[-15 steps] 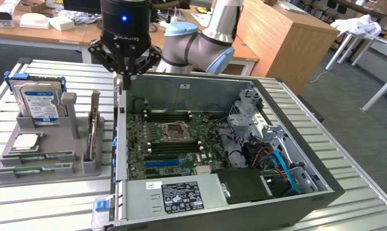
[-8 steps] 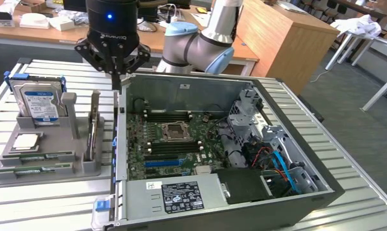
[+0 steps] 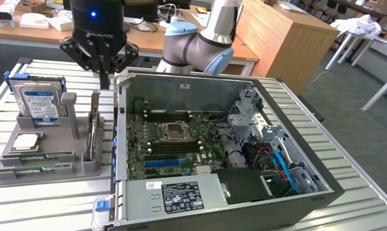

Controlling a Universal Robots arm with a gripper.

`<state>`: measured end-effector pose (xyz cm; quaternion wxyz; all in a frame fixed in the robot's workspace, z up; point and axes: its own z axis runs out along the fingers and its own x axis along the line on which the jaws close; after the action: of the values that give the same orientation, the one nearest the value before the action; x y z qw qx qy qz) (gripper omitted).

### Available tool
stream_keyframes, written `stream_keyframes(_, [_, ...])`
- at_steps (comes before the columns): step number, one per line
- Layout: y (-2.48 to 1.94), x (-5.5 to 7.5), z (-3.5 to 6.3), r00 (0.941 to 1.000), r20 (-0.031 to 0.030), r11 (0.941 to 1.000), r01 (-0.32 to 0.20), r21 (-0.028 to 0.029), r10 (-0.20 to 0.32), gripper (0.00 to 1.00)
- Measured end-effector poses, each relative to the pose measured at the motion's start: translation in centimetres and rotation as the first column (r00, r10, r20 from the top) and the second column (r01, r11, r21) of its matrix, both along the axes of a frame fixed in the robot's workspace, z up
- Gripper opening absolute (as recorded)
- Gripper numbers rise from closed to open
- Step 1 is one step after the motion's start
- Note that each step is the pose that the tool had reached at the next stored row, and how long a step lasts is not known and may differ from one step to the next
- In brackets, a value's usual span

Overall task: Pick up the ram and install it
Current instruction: 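Reach for the ram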

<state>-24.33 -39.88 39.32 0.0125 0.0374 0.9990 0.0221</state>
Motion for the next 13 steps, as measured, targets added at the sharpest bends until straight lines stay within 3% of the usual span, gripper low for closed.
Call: stream_keyframes(13, [0.00,-3.4,-0.01,1.0000,0.0000,1.0000,0.000,0.0000,0.000,0.10])
